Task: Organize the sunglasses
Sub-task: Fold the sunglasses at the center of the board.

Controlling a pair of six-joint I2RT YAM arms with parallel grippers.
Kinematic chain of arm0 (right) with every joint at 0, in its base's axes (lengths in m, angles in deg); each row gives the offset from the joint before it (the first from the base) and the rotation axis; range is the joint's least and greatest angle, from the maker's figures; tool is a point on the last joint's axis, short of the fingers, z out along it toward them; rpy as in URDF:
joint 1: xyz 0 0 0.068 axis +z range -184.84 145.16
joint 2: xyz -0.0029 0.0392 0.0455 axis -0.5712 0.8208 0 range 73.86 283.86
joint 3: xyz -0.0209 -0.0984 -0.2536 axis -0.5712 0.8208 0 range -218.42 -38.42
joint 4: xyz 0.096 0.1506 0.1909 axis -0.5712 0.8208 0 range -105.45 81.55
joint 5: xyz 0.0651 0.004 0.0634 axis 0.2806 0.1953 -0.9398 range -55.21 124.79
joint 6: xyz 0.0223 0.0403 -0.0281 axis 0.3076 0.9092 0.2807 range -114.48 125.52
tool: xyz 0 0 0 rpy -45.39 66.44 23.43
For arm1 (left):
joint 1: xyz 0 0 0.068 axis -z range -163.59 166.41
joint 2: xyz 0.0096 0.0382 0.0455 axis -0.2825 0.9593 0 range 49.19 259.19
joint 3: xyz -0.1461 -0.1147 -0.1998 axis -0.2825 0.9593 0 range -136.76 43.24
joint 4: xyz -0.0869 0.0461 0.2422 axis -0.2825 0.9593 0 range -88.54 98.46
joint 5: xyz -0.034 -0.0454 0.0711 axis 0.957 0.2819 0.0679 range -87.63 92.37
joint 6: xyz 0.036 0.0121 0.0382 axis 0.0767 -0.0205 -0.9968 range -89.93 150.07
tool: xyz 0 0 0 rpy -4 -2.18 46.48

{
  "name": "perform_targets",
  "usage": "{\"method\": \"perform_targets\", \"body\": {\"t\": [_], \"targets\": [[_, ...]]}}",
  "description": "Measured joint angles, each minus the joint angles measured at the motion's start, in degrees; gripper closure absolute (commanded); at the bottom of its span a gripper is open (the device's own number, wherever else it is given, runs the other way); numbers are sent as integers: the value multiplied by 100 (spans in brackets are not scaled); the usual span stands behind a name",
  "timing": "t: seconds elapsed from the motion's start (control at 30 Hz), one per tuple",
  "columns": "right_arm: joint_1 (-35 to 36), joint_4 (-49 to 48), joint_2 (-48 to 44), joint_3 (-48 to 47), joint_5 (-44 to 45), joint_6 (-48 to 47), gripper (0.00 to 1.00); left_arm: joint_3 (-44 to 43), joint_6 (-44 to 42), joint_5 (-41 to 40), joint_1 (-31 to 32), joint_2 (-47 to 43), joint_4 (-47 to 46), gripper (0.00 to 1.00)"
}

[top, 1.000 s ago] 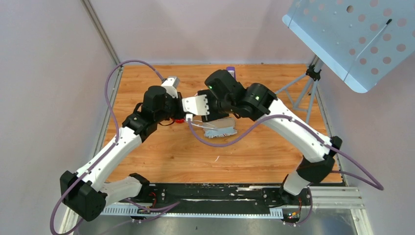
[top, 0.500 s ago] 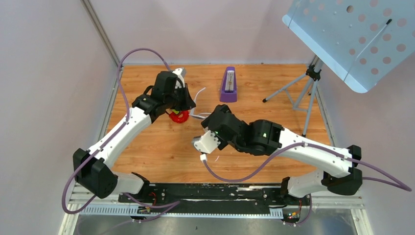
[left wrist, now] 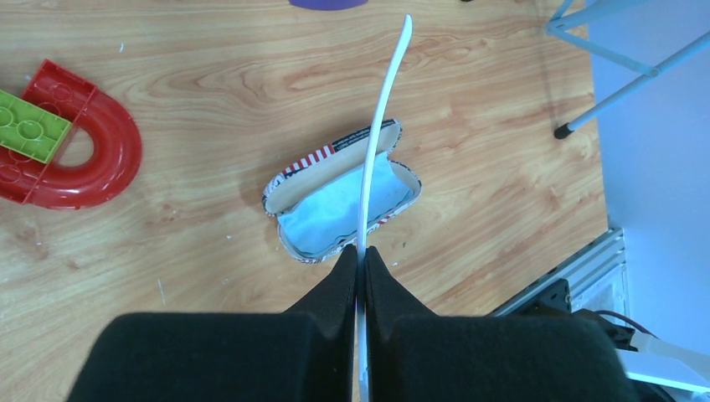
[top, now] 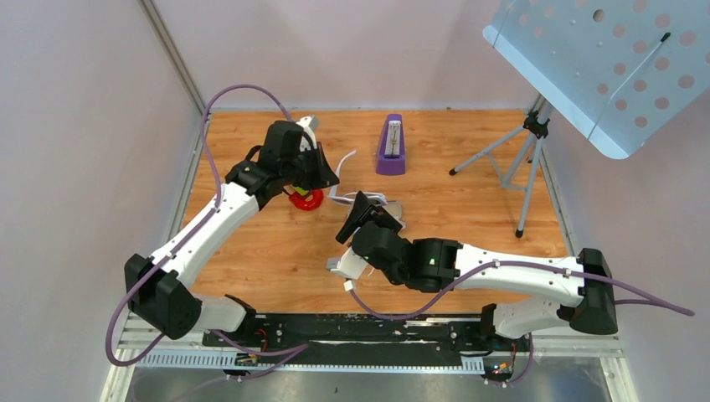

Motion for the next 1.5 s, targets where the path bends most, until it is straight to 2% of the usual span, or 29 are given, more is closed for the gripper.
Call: {"method": "perform_targets", "body": {"t": [0.13, 0.23, 0.3, 0.33, 0.43, 0.5, 0.57, 0.67, 0.8, 0.9, 1.07, 1.27, 1.5], "targets": [[0, -544, 22, 17, 87, -286, 47, 0, 35, 37, -2, -101, -22, 100], [0, -723, 22, 24, 142, -393, 64, 0, 52, 76, -2, -131, -66, 100], [0, -745, 20, 26, 177, -402, 75, 2, 55, 96, -2, -136, -103, 94], [0, -739, 17, 26, 188, -422, 77, 13, 55, 114, -2, -140, -138, 83], [0, -684, -9, 26, 192, -409, 78, 131, 26, 247, -4, -186, -306, 61], [-4, -597, -57, 26, 173, -369, 79, 278, -4, 404, -2, -280, -468, 39], [-13, -546, -142, 42, 164, -341, 79, 455, -46, 544, -2, -437, -667, 28], [-42, -535, -407, 199, 120, -319, 80, 721, -109, 651, -2, -800, -922, 17], [-42, -455, -776, 439, 35, -306, 80, 1008, -87, 715, -4, -1305, -1397, 14], [-42, -361, -879, 476, -24, -254, 81, 1075, 28, 870, -7, -1344, -1827, 14], [-42, -245, -887, 476, -109, -192, 81, 1093, 385, 1099, -13, -879, -2411, 14], [-42, -221, -887, 476, -127, -153, 82, 975, 658, 1401, -35, -214, -2583, 14], [-42, -221, -887, 476, -136, -61, 82, 942, 1167, 1932, -37, -149, -3123, 15]]}}
